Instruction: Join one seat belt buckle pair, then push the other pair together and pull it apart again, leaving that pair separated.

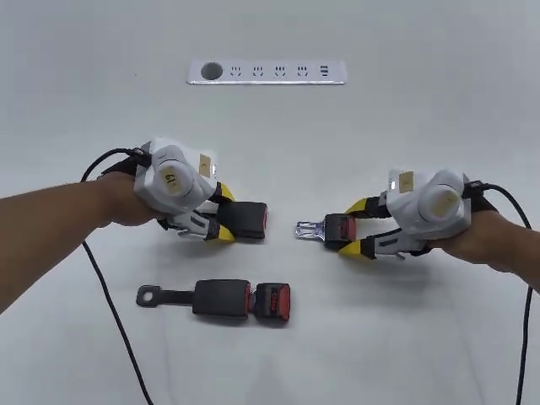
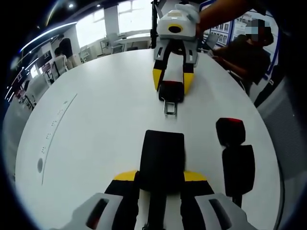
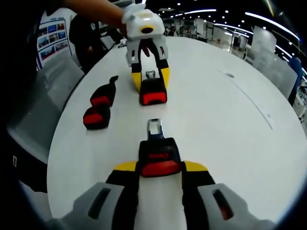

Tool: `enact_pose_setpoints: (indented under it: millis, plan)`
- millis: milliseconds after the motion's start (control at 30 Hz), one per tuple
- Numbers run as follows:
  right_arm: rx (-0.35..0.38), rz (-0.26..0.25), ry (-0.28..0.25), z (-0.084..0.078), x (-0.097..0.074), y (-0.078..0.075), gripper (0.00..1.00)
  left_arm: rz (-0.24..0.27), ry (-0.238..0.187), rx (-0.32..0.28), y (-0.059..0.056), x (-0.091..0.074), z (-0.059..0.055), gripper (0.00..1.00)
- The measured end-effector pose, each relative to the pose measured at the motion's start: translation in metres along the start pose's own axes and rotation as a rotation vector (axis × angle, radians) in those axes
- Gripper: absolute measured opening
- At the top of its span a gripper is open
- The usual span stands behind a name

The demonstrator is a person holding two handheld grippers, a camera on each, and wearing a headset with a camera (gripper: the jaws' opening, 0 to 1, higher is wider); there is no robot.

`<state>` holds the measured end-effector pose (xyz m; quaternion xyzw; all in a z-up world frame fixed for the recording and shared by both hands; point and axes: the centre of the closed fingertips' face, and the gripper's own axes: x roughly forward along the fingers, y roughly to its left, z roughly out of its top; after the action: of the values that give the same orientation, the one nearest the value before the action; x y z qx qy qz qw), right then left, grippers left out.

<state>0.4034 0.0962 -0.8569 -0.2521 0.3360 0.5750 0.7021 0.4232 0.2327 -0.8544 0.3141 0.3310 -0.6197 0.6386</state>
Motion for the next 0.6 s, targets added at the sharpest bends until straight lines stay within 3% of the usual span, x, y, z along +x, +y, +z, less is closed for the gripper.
enact_pose_setpoints:
  millis: [367, 600]
  plan:
    - [0.049, 0.002, -0.057, 0.025, 0.023, 0.0, 0.34, 0.001, 0.006, -0.003, 0.0, 0.0, -0.001, 0.34]
    - [0.026, -0.003, -0.063, 0.032, 0.029, -0.002, 0.34, 0.002, 0.009, -0.007, 0.001, 0.001, -0.002, 0.34]
